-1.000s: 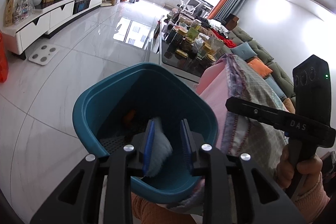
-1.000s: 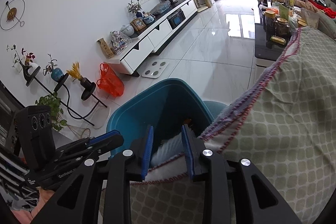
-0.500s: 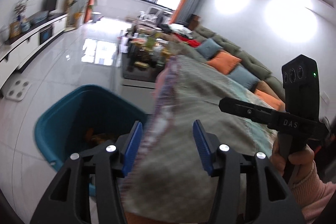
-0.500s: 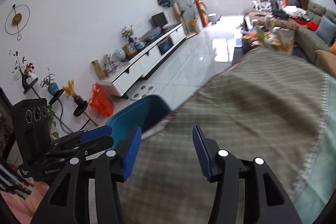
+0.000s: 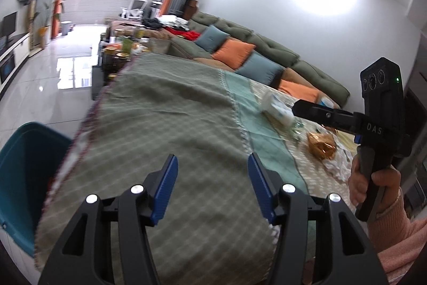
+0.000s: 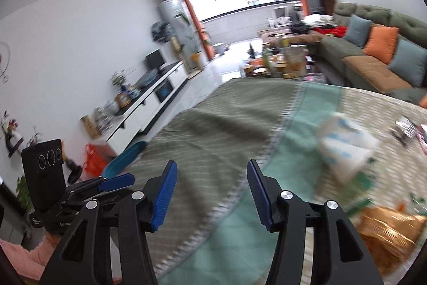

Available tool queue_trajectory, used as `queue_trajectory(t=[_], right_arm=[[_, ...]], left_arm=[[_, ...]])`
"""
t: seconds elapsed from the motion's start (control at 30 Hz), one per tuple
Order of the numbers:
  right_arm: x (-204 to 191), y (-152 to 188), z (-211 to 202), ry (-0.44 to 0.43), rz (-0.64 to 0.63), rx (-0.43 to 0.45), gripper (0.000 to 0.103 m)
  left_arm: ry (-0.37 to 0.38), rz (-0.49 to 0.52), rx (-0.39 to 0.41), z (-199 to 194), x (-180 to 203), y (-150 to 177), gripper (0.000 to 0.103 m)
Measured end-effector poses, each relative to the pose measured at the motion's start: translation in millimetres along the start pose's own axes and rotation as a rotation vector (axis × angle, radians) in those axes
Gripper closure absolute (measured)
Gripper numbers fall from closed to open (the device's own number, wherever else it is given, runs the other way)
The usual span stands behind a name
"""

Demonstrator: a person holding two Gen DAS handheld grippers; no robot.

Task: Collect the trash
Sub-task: 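Move both tools back over the trash on the bed, then grasp the white blue-dotted paper cup with the left tool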

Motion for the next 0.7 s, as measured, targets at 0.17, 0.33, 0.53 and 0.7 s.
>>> queue_trajectory(t=[0.17,0.33,0.53,0.7], right_arm=[[47.8,6.3,-23.4,0.082,0.073,0.032,0.047],[86.8,10.2,-36.1,0.154,0.129,0.047,0.047],[115.3,6.8,-28.7,0.209,0.153,0.035,0.047],[132.9,9.2,-19.6,0.227,0.166,0.009,0.047]], left_arm=[[0.042,0.039,-0.044,22.8,22.8,3.5,0.047],[0.076,0.072,-0.083,48.9,40.9,-1.3,0.047],[0.106,0.138,-0.123,94.7,64.9,-32.0,0.047],[0.098,0.197,-0.140,142.3,89.4,-59.1,0.048]])
Point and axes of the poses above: each gripper's, at about its wrist camera, not at the fingertips, and z roughly the way its jaws point, x to its right, y to its underside, the point moved 8 cm from there along z, roughly the way its jaws point, and after that the axes turned 5 degrees about y, right-handed, at the moved point
